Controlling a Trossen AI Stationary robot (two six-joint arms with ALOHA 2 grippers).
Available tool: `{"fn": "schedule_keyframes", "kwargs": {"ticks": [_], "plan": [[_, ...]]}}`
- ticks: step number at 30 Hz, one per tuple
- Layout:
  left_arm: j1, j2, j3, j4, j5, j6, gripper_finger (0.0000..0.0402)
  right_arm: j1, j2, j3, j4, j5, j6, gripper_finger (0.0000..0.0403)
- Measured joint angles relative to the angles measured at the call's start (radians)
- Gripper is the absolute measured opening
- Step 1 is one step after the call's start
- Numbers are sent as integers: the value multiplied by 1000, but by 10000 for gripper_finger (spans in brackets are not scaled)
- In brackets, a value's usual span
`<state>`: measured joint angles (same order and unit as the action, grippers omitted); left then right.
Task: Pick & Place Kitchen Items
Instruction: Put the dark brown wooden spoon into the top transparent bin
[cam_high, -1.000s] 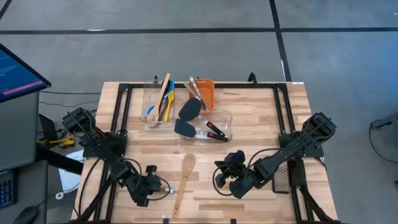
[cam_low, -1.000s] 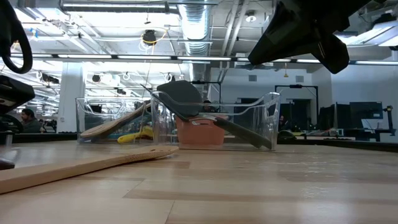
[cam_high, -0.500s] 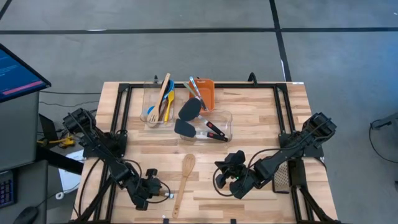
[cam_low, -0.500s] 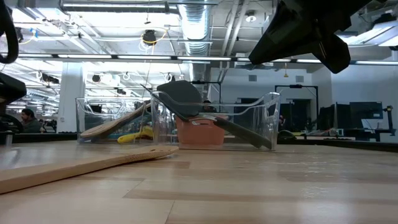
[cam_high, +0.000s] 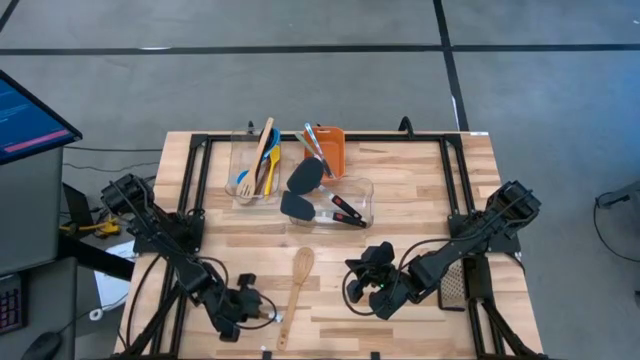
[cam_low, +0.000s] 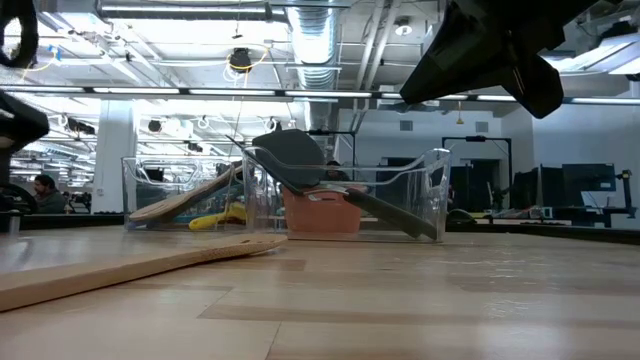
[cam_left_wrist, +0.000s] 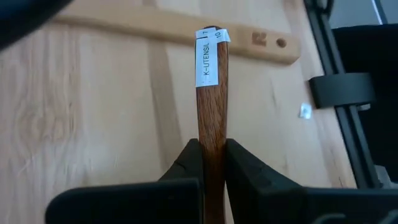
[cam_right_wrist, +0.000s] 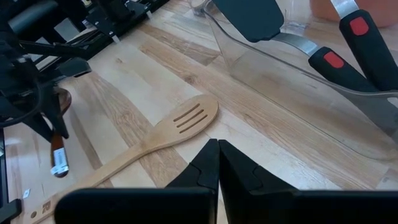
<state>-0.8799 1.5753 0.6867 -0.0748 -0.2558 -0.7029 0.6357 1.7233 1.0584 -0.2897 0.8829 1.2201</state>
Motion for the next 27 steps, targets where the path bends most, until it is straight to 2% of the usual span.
{"fn": "schedule_keyframes", "kwargs": {"ticks": [16, 27], "plan": [[18, -6, 53, -8, -30, 71, 13, -7, 0, 0, 0, 0, 0, 0], [17, -120, 53, -7, -122, 87, 13, -27, 0, 0, 13, 3, 3, 0]]}}
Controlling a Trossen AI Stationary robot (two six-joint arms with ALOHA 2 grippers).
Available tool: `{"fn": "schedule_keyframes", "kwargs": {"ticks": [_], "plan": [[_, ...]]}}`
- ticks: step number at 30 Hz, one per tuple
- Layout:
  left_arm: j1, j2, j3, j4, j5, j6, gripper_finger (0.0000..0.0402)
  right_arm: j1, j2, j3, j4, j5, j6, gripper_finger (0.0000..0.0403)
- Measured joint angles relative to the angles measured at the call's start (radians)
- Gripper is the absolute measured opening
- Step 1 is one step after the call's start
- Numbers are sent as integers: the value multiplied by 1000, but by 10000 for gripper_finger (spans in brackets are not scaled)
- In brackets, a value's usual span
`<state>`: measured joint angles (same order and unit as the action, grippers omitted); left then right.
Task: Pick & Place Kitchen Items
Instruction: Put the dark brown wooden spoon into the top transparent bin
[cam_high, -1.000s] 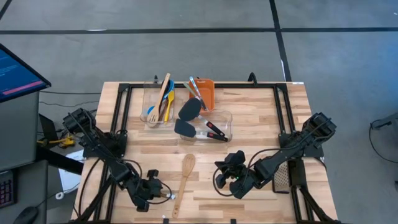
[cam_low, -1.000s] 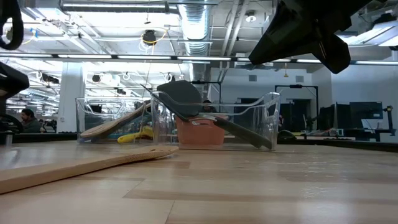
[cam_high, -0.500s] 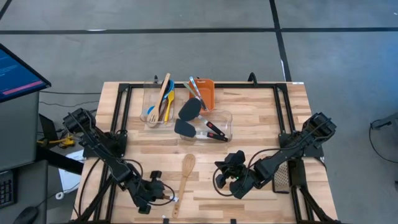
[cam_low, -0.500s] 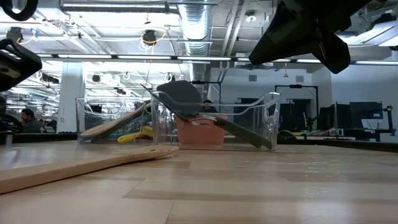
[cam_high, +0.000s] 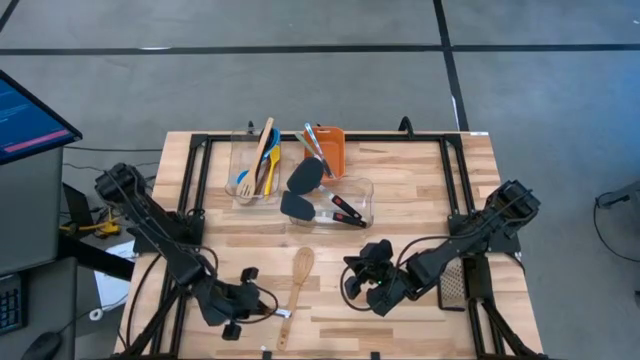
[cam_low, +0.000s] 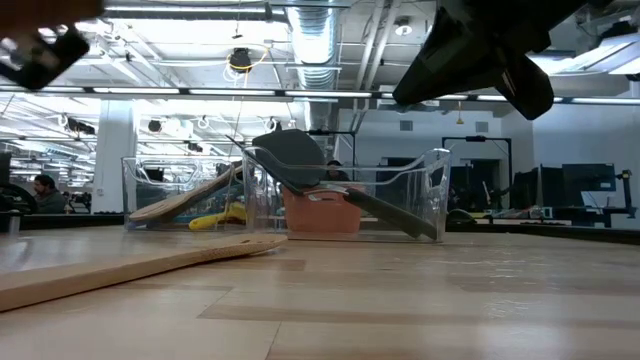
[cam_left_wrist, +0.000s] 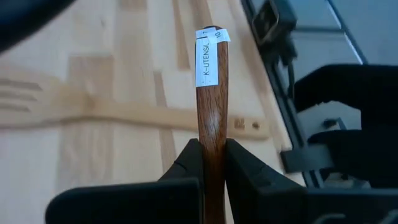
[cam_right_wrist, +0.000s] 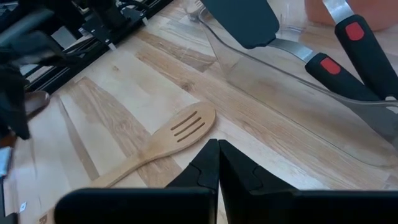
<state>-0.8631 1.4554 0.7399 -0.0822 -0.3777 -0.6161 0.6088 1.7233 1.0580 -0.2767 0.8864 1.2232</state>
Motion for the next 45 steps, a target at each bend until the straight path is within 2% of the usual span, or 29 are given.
{"fn": "schedule_keyframes", "kwargs": {"ticks": [12, 22, 31, 37, 45], "plan": [[6, -181, 0, 2, -188, 31, 13, -1, 0, 0, -4, 0, -27, 0], [129, -294, 0, 2, -192, 114, 13, -1, 0, 0, -6, -3, -29, 0], [347, -362, 0, 1, -191, 255, 12, -2, 0, 0, -6, -3, -87, 0], [569, -394, 0, 17, -192, 383, 12, -2, 0, 0, -6, -3, -177, 0], [841, -433, 0, 131, -183, 552, 12, 3, 0, 0, -6, -3, -187, 0]]}}
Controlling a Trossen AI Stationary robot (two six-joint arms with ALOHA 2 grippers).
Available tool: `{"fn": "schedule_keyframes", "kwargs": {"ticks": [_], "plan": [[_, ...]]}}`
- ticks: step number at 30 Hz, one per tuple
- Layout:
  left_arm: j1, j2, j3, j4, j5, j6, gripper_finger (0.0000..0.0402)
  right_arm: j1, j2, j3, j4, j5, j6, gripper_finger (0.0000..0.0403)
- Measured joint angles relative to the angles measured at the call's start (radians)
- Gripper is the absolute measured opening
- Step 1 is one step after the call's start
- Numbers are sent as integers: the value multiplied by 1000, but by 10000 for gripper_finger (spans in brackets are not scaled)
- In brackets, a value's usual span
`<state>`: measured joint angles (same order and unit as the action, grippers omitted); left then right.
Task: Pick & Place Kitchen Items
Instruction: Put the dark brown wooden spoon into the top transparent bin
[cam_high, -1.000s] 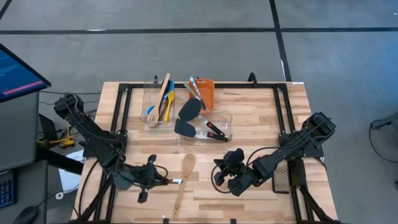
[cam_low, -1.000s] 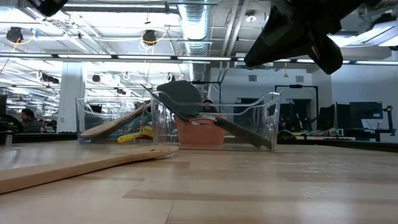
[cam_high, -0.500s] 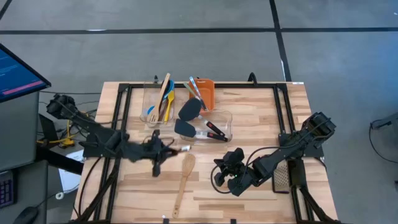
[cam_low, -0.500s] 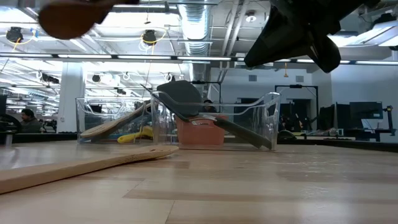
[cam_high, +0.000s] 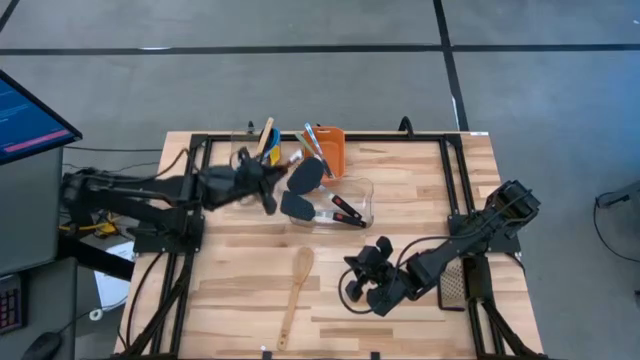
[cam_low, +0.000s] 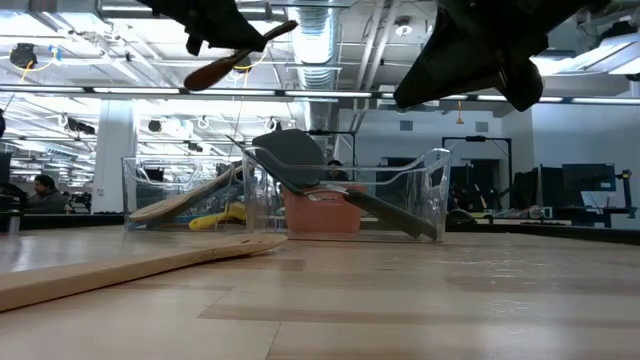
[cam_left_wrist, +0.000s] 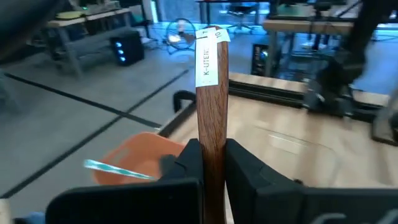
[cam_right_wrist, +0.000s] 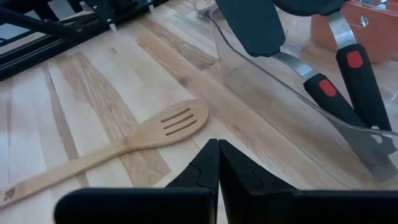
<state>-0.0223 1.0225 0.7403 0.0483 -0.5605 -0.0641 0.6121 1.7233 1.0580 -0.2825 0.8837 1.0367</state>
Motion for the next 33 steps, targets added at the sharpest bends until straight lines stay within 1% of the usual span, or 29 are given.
{"fn": "schedule_keyframes", "kwargs": {"ticks": [3, 5, 9, 12, 14, 17, 21, 25, 28, 33], "plan": [[95, -14, -1, 1, 33, 13, 12, 3, 0, 0, 0, 0, 0, 0], [153, -21, -21, 19, 35, 6, 12, 8, 0, 0, 0, 0, 0, 0], [260, -21, -97, 147, 75, -20, 12, 17, 0, 0, 2, -5, 0, 0], [334, -21, -163, 268, 116, -49, 13, 29, 0, 0, 1, -32, 0, 0], [374, -21, -206, 326, 123, -72, 13, 36, 0, 0, 1, -52, -3, 0], [426, -21, -264, 388, 123, -114, 13, 47, 0, 0, 0, -53, -46, 0], [485, -3, -347, 505, 123, -166, 13, 49, 0, 0, 0, -53, -96, 0], [529, 31, -413, 628, 122, -231, 13, 48, 0, 0, 0, -53, -105, 0], [535, 63, -439, 657, 121, -258, 13, 47, 0, 0, 0, -51, -143, 0], [534, 142, -442, 684, 148, -259, 13, 40, 0, 1, 2, -48, -190, 0]]}}
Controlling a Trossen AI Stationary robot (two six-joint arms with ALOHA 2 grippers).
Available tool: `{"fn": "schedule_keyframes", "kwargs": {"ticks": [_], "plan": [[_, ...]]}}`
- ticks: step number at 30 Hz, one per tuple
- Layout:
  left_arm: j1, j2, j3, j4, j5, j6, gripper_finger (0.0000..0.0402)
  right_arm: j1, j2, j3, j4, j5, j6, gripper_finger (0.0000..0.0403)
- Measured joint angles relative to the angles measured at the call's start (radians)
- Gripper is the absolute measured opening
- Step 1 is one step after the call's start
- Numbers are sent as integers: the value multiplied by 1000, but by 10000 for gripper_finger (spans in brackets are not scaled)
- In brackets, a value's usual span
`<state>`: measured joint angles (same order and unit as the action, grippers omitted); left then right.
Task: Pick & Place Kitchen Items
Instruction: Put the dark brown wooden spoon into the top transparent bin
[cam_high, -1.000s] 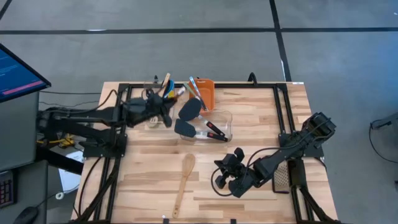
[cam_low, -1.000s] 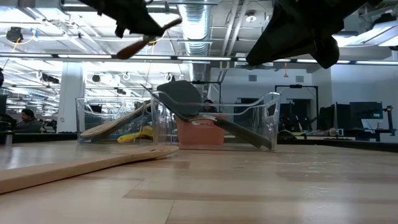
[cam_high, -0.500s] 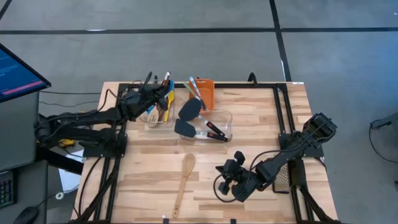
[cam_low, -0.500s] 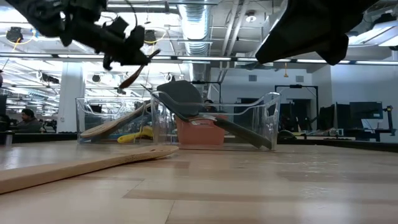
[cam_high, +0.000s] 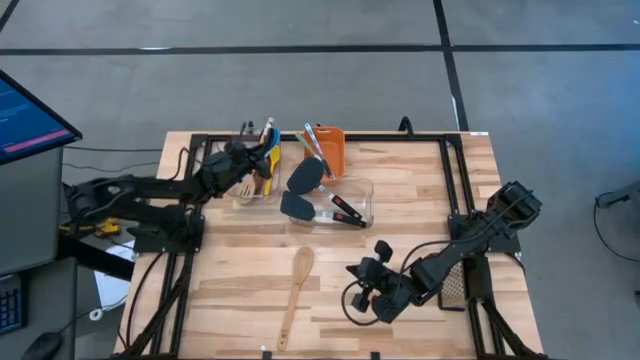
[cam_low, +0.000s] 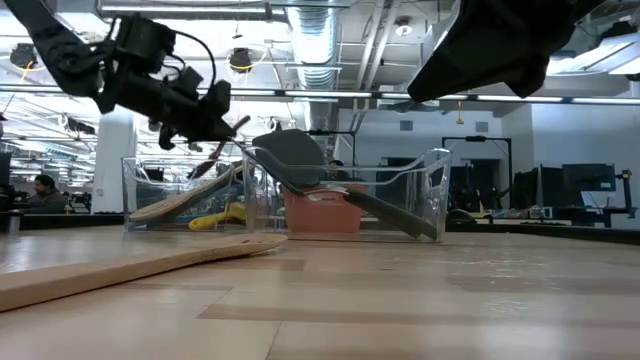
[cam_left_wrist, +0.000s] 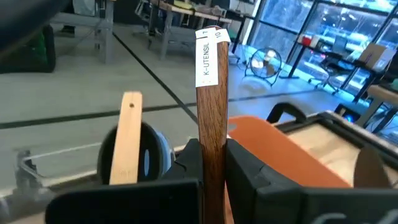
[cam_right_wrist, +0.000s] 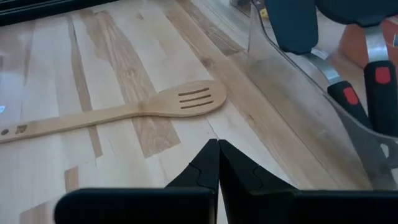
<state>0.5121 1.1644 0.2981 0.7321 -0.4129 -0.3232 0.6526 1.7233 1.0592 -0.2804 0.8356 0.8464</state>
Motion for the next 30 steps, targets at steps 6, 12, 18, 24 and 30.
{"fn": "schedule_keyframes", "kwargs": {"ticks": [6, 12, 18, 24, 30], "plan": [[0, 132, 0, 63, 0, -23, 14, -11, 0, 0, -1, 0, -8, 0], [0, 253, 0, 109, 0, -60, 14, -14, 0, 1, -2, 1, -9, 0], [0, 332, 0, 112, 0, -78, 14, -16, 0, 1, -3, 2, -19, 0], [0, 372, 2, 124, -4, -96, 17, -27, 0, 1, -3, 2, -19, 0], [0, 373, 2, 123, -5, -94, 28, -28, 0, 2, -3, 1, -19, 0]]}}
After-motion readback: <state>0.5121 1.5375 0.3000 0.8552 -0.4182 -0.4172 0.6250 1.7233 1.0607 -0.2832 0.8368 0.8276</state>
